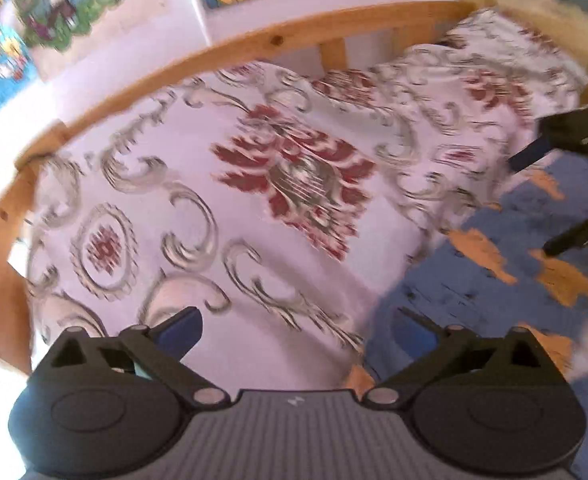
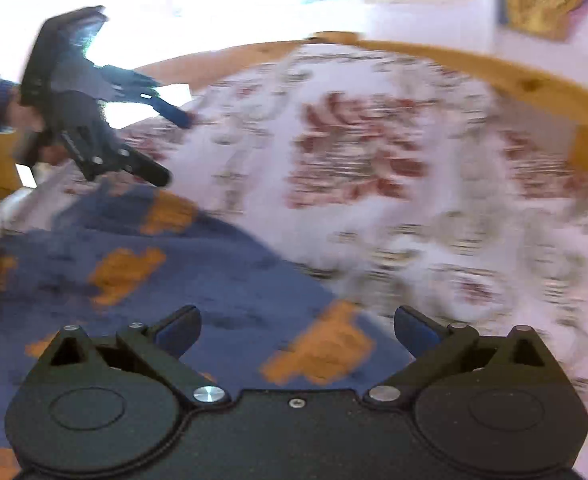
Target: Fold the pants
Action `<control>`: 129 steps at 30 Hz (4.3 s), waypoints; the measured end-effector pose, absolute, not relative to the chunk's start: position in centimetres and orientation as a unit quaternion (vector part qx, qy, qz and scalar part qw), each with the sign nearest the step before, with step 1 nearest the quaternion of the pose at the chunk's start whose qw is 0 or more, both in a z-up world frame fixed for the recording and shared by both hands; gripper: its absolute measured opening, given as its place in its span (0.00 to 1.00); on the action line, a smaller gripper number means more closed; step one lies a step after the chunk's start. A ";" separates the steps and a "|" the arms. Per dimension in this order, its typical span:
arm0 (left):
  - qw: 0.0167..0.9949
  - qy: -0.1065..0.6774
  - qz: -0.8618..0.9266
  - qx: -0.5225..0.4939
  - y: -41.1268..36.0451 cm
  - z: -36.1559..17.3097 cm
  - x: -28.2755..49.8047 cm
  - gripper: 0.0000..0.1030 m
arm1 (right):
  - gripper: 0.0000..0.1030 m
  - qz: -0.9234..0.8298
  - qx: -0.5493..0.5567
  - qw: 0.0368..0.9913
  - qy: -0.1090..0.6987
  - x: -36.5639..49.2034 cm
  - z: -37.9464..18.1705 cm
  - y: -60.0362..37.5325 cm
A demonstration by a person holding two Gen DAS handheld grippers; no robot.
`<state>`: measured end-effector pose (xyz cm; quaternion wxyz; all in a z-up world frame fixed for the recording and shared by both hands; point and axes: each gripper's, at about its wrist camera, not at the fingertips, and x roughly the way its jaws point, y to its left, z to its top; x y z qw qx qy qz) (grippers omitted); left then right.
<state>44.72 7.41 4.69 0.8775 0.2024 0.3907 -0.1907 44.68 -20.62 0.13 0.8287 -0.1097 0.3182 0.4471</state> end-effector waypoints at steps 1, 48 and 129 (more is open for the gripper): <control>0.873 0.397 -0.202 0.199 7.8 4.9 44.5 1.00 | 0.99 0.461 -0.101 0.822 0.320 44.7 0.0 -19.8; 0.857 0.331 -0.221 0.329 5.6 6.4 35.2 0.01 | 0.00 0.348 -0.224 0.884 0.219 33.3 2.5 -19.7; 0.795 0.239 -0.265 0.491 2.8 -2.8 13.1 0.68 | 0.31 0.274 -0.459 0.833 0.145 9.4 -8.1 -15.3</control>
